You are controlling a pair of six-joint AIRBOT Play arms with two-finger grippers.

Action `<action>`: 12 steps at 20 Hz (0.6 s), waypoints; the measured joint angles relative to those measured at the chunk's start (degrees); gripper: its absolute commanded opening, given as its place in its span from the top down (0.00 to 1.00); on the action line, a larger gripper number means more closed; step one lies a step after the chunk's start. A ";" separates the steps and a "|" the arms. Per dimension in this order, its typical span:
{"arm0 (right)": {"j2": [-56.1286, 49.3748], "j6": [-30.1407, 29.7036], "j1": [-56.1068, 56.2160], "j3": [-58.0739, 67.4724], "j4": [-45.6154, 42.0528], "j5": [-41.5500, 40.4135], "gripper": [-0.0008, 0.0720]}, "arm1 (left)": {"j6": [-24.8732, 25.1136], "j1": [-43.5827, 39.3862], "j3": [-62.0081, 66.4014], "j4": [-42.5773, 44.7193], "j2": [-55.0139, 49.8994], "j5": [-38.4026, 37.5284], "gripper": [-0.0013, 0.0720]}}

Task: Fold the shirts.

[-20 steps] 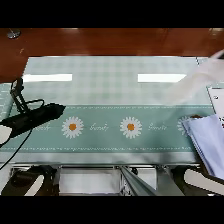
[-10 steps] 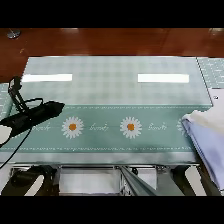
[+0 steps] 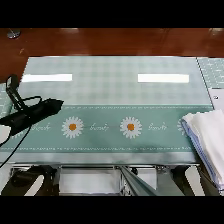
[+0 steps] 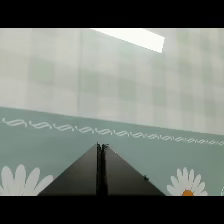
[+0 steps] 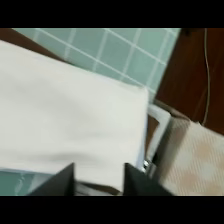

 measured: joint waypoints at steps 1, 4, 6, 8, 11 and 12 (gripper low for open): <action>-2.25 -0.79 2.08 3.06 3.15 -2.51 0.95 | 0.33 0.00 1.88 0.02 -0.87 0.26 0.95; -10.03 -4.13 13.18 12.81 17.97 -11.58 0.95 | 2.60 -0.11 13.22 0.07 -6.88 -1.53 0.95; -14.97 -6.38 24.04 16.72 26.32 -18.23 0.95 | 4.68 -1.07 23.06 0.13 -12.41 -4.52 0.95; -20.00 -8.68 35.69 18.82 29.70 -23.28 0.95 | 6.05 -2.80 30.16 1.55 -17.40 -6.91 0.95; -28.28 -9.51 50.21 19.74 25.92 -26.03 0.95 | 5.90 -4.61 33.77 6.49 -23.85 -10.34 0.95; -30.69 -8.55 53.20 19.43 23.45 -26.43 0.95 | 5.35 -4.90 33.88 8.61 -25.70 -10.86 0.95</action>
